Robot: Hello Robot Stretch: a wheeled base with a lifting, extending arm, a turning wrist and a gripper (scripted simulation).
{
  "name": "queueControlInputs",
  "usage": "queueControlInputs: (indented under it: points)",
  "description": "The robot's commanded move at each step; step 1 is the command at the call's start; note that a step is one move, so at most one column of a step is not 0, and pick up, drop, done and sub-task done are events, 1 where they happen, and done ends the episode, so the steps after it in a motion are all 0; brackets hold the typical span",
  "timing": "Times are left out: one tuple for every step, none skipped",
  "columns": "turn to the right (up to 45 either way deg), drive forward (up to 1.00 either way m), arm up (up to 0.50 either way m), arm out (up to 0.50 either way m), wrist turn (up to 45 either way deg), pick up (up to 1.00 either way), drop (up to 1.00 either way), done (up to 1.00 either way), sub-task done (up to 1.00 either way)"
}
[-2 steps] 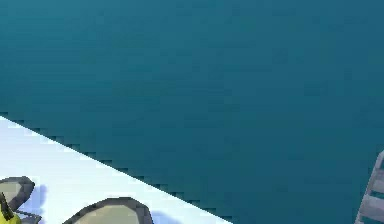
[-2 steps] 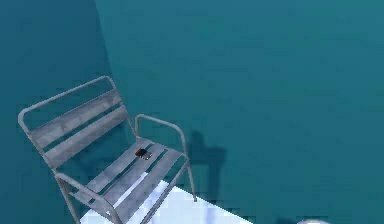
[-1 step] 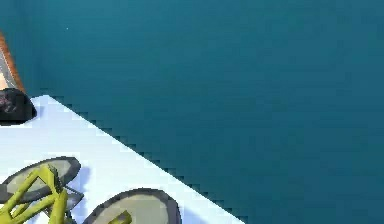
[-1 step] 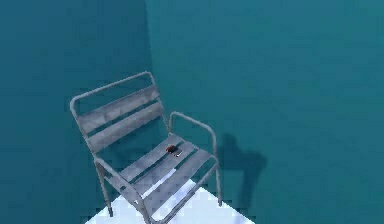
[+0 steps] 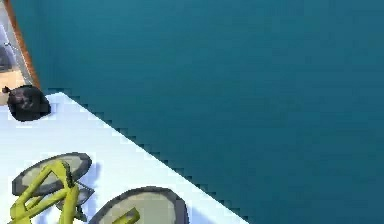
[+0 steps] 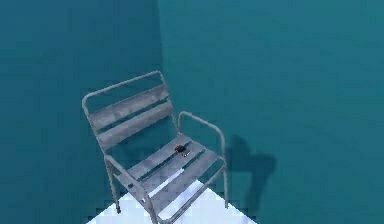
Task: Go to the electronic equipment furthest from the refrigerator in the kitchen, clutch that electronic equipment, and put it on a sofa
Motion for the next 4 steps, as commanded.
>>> queueControlInputs:
  points:
    - [45.0, 0.00, 0.00, 0.00, 0.0, 0.00, 0.00, 0.00, 0.00]
    - [45.0, 0.00, 0.00, 0.00, 0.0, 0.00, 0.00, 0.00, 0.00]
    - [27.0, 0.00, 0.00, 0.00, 0.0, 0.00, 0.00, 0.00, 0.00]
    - [0.0, 0.50, 0.00, 0.00, 0.0, 0.00, 0.00, 0.00, 0.00]
